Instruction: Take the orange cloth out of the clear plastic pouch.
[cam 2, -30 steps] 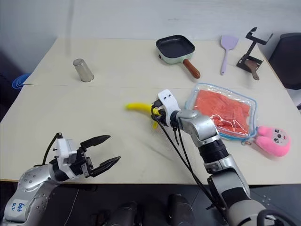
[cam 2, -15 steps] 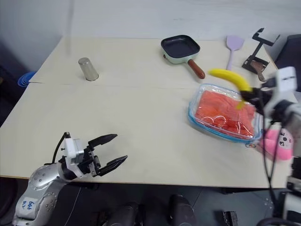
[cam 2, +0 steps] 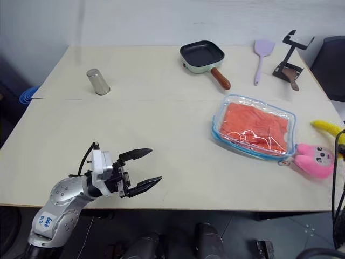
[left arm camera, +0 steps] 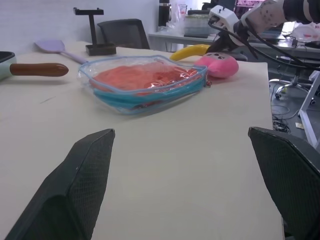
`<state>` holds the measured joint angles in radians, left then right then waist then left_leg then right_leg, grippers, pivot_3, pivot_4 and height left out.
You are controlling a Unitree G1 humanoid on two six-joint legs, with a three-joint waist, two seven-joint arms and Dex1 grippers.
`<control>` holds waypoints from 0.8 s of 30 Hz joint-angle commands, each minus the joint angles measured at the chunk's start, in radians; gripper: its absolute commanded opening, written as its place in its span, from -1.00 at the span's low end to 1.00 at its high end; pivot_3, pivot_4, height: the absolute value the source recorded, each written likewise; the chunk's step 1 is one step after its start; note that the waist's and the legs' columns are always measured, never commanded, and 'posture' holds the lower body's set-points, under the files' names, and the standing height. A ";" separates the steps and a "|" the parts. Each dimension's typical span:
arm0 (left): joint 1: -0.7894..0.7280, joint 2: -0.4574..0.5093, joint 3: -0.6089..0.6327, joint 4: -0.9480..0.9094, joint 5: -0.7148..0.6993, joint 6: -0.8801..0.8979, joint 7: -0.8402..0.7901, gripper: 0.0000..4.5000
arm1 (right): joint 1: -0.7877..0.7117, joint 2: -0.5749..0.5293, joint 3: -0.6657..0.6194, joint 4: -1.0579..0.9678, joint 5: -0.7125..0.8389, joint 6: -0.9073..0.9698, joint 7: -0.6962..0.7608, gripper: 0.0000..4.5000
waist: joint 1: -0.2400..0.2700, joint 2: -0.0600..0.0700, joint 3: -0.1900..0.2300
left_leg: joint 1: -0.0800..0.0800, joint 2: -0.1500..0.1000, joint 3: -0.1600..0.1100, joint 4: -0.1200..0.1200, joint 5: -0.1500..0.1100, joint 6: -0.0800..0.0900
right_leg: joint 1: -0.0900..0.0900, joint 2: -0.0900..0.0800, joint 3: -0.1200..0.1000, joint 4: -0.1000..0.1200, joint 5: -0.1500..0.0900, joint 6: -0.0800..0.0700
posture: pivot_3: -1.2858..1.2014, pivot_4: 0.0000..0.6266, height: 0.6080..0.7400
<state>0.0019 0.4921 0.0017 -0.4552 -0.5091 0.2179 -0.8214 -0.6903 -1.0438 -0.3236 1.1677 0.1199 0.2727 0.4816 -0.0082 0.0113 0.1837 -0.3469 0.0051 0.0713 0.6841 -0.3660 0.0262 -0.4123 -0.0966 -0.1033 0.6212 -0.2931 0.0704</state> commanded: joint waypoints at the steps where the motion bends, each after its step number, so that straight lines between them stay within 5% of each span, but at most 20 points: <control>1: -0.009 0.012 0.034 -0.014 -0.010 0.001 0.012 1.00 | 0.008 -0.030 -0.038 -0.018 0.018 -0.116 -0.008 0.29 | 0.002 0.000 0.000 | 0.000 0.000 0.000 0.000 0.000 0.000 | 0.000 0.000 0.000 0.000 0.000 0.000 | 0.03 -0.52 1.00; 6: 0.010 0.014 0.045 -0.005 -0.010 -0.003 0.005 1.00 | 0.165 -0.002 -0.131 -0.334 0.140 -0.287 0.169 0.99 | 0.008 0.001 0.000 | 0.000 0.000 -0.001 0.000 0.000 0.000 | 0.000 0.000 -0.001 -0.001 0.000 0.000 | 0.03 -0.52 1.00; 9: 0.005 0.015 0.048 0.007 -0.014 0.000 0.001 1.00 | 0.401 0.059 -0.086 -0.757 0.244 -0.291 0.387 0.99 | 0.010 0.001 0.000 | 0.000 0.001 -0.003 0.000 0.000 -0.001 | 0.001 0.001 -0.002 -0.001 0.000 0.001 | 0.03 -0.52 1.00; 12: -0.009 0.026 0.047 0.027 -0.014 -0.001 -0.018 1.00 | 0.529 0.097 0.039 -1.004 0.191 -0.316 0.439 0.99 | 0.009 -0.002 0.000 | 0.003 0.004 -0.004 0.000 -0.001 -0.004 | 0.005 0.004 -0.002 -0.001 0.000 0.001 | 0.03 -0.52 1.00; 20: -0.032 0.042 0.054 0.062 -0.004 -0.018 -0.059 1.00 | 0.444 0.221 0.253 -0.998 -0.038 -0.335 0.316 0.99 | 0.008 -0.001 0.001 | 0.006 0.003 -0.003 0.000 -0.001 -0.004 | 0.004 0.002 -0.001 0.000 0.000 0.000 | 0.03 -0.52 1.00; 24: -0.031 0.045 0.064 0.056 0.001 -0.023 -0.050 1.00 | 0.393 0.246 0.268 -0.926 -0.091 -0.360 0.252 0.59 | 0.009 -0.001 0.001 | 0.005 0.002 -0.003 0.000 -0.001 -0.003 | 0.005 0.002 -0.001 -0.001 0.000 0.000 | 0.03 -0.52 1.00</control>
<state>-0.0285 0.5269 0.0401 -0.3762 -0.5057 0.2117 -0.8730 -0.2779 -0.8011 -0.0434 0.2157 0.0479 -0.0685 0.7689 0.0012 0.0103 0.1847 -0.3424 0.0074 0.0680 0.6840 -0.3673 0.0228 -0.4078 -0.0949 -0.1043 0.6205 -0.2928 0.0708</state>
